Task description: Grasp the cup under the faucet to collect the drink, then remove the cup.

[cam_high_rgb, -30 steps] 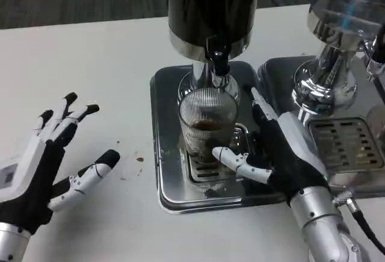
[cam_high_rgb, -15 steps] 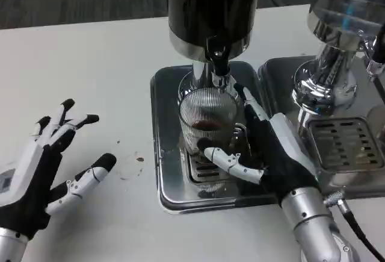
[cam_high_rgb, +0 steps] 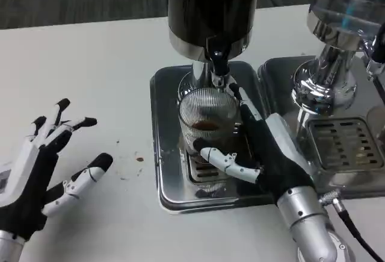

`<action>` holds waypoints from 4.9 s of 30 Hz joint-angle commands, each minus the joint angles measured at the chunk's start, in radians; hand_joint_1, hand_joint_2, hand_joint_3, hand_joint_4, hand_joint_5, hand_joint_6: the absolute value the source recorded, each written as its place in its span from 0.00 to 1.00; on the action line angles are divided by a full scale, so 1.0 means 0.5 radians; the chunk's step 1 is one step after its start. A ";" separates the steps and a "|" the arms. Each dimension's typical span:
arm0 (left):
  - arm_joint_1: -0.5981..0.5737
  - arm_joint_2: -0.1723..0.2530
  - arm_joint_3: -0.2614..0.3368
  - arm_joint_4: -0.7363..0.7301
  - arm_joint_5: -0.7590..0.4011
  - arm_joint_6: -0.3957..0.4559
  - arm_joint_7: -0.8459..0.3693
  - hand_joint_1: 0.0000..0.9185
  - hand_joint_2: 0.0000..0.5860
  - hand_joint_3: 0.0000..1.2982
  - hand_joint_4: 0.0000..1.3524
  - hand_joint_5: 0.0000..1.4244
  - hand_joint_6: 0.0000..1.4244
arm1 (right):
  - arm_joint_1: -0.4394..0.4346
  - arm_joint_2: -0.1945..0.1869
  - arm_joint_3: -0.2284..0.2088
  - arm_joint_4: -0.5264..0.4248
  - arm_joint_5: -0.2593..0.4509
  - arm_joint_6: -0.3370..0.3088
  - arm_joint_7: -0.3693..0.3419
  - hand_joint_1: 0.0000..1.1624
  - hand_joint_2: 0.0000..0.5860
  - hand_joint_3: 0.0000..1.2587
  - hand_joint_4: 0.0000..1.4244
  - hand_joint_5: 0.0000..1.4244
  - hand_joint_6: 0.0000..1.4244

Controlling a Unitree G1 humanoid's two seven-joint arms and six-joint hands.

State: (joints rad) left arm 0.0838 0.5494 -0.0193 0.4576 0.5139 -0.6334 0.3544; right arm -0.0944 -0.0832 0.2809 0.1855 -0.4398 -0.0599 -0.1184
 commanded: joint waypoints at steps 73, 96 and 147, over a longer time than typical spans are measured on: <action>0.175 -0.081 0.131 -0.206 -0.006 0.119 0.013 0.06 0.31 0.25 0.00 0.13 0.00 | -0.094 0.089 -0.012 0.405 -0.075 -0.506 -0.574 0.79 0.28 0.33 0.40 0.57 0.80; 0.079 -0.013 0.049 -0.157 0.003 0.083 -0.107 0.00 0.24 0.06 0.00 0.03 0.00 | 0.124 -0.018 -0.048 0.166 -0.177 -0.624 -0.730 0.80 0.25 0.42 0.45 0.65 0.92; 0.378 0.355 0.118 -0.523 0.208 -0.062 -0.313 0.00 0.27 0.00 0.00 0.00 0.00 | 0.701 -0.139 -0.150 -0.678 -0.101 -0.702 -0.361 0.80 0.25 0.46 0.48 0.66 0.94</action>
State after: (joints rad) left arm 0.2633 0.7086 0.0307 0.2142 0.6014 -0.6465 0.1848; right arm 0.2514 -0.1588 0.2129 -0.1121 -0.5124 -0.3670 -0.2973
